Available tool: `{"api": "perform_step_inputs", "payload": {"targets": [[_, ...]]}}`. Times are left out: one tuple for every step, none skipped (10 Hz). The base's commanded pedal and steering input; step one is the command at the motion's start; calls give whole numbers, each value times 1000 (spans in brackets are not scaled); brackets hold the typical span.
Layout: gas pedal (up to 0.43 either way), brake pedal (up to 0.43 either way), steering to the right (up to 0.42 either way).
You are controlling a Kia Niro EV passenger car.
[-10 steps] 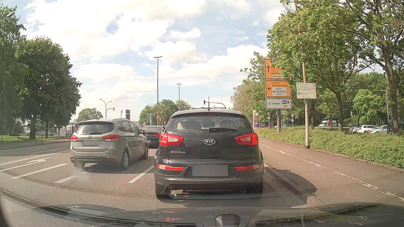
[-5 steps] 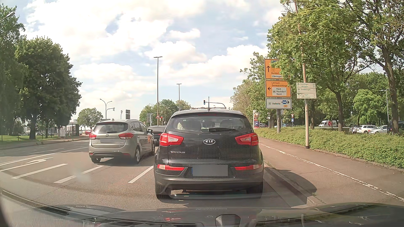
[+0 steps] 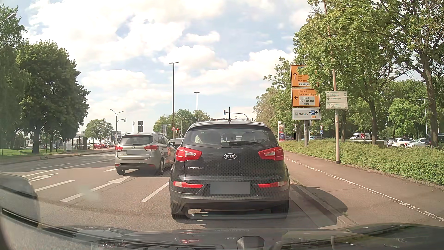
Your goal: Follow the waypoints while adhering to traffic rules and regulations
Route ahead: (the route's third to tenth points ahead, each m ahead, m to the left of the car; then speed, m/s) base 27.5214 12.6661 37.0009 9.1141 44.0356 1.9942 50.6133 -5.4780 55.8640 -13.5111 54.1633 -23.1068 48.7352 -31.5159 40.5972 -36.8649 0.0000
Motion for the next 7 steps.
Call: {"api": "perform_step_inputs", "payload": {"targets": [[0, 226, -6], [0, 226, -6], [0, 226, -6], [0, 232, -6], [0, 226, -6], [0, 207, -6], [0, 6, -6]]}}
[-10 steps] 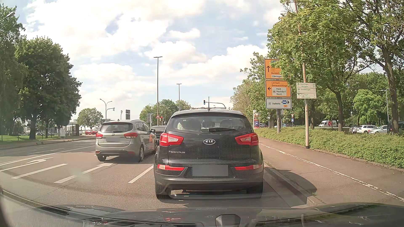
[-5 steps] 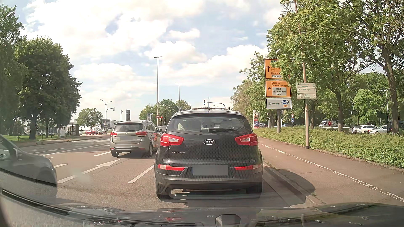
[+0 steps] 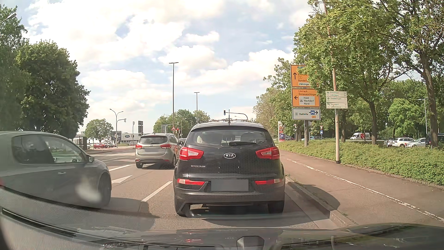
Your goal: Follow the waypoints while adhering to traffic rules and regulations
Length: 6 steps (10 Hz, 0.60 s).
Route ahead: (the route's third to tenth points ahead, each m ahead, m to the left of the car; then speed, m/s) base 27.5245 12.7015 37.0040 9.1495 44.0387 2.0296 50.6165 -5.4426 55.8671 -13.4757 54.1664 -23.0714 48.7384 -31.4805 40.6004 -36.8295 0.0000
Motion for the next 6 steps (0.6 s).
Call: {"api": "perform_step_inputs", "payload": {"targets": [[0, 0, -6], [0, 0, -6], [0, 0, -7], [0, 0, -7], [98, 0, -7], [150, 0, -6]]}}
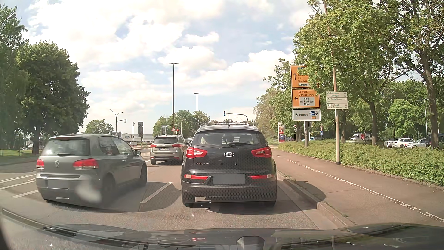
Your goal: Follow the waypoints while adhering to traffic rules and regulations
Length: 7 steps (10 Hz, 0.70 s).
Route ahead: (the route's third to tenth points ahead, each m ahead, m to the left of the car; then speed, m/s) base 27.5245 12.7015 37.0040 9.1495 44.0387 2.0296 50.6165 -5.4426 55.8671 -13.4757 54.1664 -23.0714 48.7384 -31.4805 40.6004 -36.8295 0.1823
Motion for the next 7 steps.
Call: {"api": "perform_step_inputs", "payload": {"targets": [[157, 0, -6], [177, 0, -6], [189, 0, -6], [220, 0, -6], [228, 0, -6], [248, 0, -6], [260, 0, -6]]}}
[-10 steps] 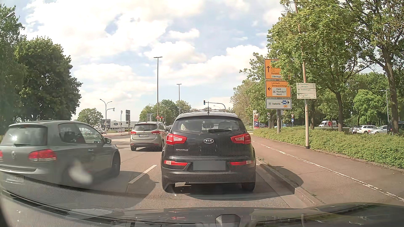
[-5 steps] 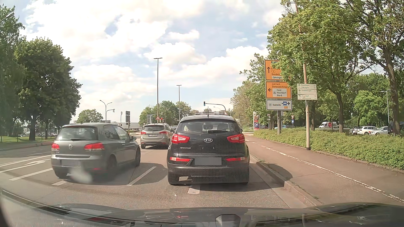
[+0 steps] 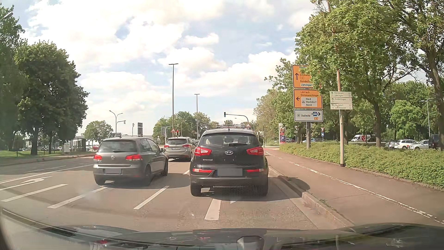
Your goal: Follow the waypoints while adhering to traffic rules and regulations
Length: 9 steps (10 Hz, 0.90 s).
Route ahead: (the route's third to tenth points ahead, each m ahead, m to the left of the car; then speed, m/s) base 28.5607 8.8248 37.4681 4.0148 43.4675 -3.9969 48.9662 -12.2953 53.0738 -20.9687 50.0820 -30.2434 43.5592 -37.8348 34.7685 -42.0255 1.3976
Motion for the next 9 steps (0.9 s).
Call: {"api": "perform_step_inputs", "payload": {"targets": [[260, 0, -6], [260, 0, -6], [260, 0, -6], [260, 0, -6], [260, 0, -5], [260, 0, -5], [260, 0, -5], [260, 0, -5], [260, 0, -4]]}}
